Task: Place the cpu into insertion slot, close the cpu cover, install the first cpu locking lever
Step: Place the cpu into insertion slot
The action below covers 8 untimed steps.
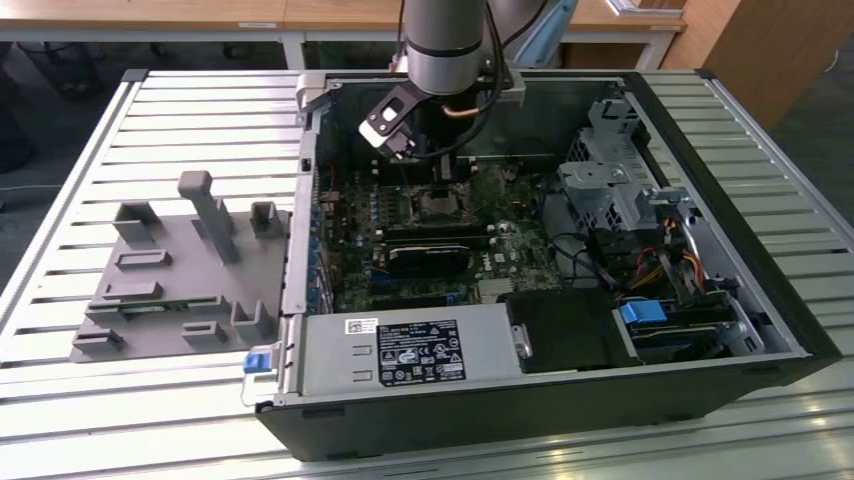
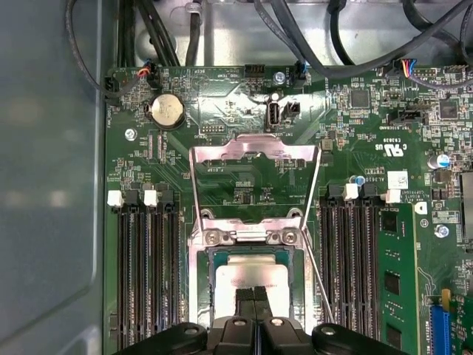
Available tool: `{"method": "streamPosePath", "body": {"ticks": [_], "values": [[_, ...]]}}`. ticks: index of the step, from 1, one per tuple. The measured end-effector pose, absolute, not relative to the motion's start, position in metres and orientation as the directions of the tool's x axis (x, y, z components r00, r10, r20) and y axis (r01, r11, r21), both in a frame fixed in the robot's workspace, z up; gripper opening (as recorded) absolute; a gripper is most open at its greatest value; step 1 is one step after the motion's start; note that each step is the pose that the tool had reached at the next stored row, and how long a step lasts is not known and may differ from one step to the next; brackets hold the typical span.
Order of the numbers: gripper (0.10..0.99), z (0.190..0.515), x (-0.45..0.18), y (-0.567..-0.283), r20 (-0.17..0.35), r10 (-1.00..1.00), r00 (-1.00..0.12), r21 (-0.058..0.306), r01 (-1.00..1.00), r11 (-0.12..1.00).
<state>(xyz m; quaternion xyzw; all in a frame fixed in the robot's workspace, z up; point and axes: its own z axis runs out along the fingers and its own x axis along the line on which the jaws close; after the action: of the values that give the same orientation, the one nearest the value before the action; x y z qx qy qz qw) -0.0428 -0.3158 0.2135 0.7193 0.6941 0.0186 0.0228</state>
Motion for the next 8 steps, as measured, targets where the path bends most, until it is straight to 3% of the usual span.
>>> {"method": "streamPosePath", "body": {"ticks": [8], "values": [[0.106,0.2140,-0.0439,-0.3159,-0.005,0.999,0.036,0.059,0.998,-0.035]]}}
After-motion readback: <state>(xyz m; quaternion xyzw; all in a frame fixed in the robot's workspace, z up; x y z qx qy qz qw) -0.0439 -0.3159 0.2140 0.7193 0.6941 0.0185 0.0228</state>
